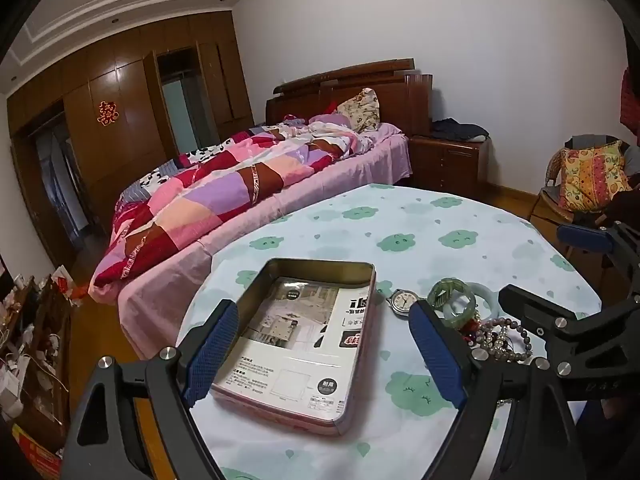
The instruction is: Organize jewelry
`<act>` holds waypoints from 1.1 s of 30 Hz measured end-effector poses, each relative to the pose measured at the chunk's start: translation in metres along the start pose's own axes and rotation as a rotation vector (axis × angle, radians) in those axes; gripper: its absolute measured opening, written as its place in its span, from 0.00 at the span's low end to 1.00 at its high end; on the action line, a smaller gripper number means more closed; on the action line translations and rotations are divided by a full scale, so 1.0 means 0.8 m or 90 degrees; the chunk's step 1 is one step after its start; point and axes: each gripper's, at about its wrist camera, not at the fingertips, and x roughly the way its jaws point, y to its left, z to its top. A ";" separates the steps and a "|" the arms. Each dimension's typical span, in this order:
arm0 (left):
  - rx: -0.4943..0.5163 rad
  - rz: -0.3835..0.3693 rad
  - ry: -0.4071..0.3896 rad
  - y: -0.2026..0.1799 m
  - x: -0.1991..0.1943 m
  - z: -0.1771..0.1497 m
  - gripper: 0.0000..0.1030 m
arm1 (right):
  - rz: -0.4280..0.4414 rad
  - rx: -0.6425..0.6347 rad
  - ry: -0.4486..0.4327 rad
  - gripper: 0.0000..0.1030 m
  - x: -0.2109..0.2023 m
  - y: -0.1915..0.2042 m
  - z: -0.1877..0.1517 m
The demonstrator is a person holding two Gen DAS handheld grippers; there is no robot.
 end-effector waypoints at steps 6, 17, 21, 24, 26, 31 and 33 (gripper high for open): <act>0.011 0.001 0.008 -0.005 0.004 -0.002 0.84 | 0.000 0.000 -0.004 1.00 0.000 -0.001 -0.001; 0.005 0.009 0.010 0.003 0.005 -0.002 0.84 | 0.000 0.002 -0.001 1.00 0.001 0.000 -0.009; 0.008 0.013 0.010 0.003 0.005 -0.003 0.84 | -0.002 0.005 0.001 1.00 0.000 0.001 -0.007; 0.009 0.015 0.011 0.003 0.005 -0.003 0.84 | -0.002 0.004 0.001 1.00 0.003 0.003 -0.006; 0.010 0.016 0.010 0.004 0.005 -0.003 0.84 | -0.001 0.004 0.002 1.00 0.004 0.003 -0.007; 0.010 0.017 0.011 0.002 0.006 -0.003 0.84 | -0.002 0.004 0.002 1.00 0.004 0.001 -0.014; 0.009 0.019 0.011 0.003 0.005 -0.004 0.84 | -0.002 0.003 0.003 1.00 0.002 0.002 -0.007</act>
